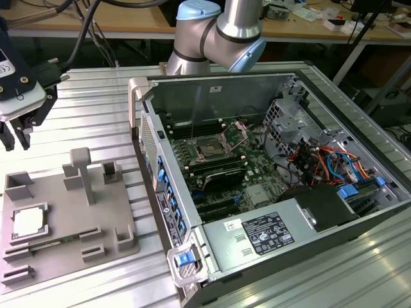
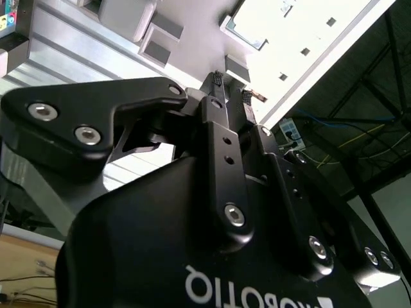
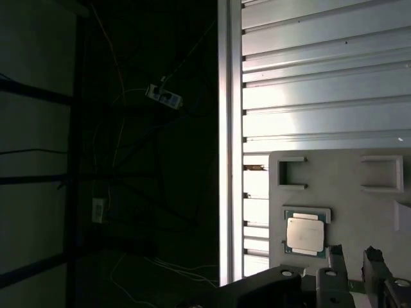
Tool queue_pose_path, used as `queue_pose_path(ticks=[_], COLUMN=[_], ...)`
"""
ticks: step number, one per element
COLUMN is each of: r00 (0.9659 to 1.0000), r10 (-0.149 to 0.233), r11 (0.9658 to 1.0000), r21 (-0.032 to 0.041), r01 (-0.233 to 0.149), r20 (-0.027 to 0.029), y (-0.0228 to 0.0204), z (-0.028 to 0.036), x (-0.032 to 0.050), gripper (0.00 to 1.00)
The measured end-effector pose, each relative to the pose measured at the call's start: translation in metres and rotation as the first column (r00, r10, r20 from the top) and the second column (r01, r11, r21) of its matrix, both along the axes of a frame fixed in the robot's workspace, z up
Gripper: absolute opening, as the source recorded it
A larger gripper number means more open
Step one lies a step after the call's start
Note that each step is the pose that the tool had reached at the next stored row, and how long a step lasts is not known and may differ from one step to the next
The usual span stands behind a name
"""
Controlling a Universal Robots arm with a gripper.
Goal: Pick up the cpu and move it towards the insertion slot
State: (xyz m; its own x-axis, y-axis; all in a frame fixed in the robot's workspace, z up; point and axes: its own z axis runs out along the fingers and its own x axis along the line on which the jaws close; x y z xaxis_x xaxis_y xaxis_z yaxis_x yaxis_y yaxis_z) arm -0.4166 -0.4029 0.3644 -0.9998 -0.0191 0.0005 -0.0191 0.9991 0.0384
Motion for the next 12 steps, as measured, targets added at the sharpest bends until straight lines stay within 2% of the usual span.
queue_pose_path(ticks=[5, 6, 8, 9, 12], r00=[1.0, 1.0, 1.0, 1.0, 1.0], r10=[0.0, 0.0, 0.0, 0.0, 0.0], r11=[1.0, 1.0, 1.0, 1.0, 1.0], r21=[0.0, 0.0, 0.0, 0.0, 0.0001], r01=[0.0, 0.0, 0.0, 0.0, 0.0], r20=[0.0001, 0.0001, 0.0, 0.0, 0.0], y=[-0.0001, -0.0001, -0.0001, -0.0001, -0.0001], z=[0.0, -0.0001, -0.0001, -0.0002, -0.0003], x=[-0.0002, -0.0004, -0.0009, -0.0014, -0.0016], gripper=[0.26, 0.33, 0.34, 0.4, 0.4])
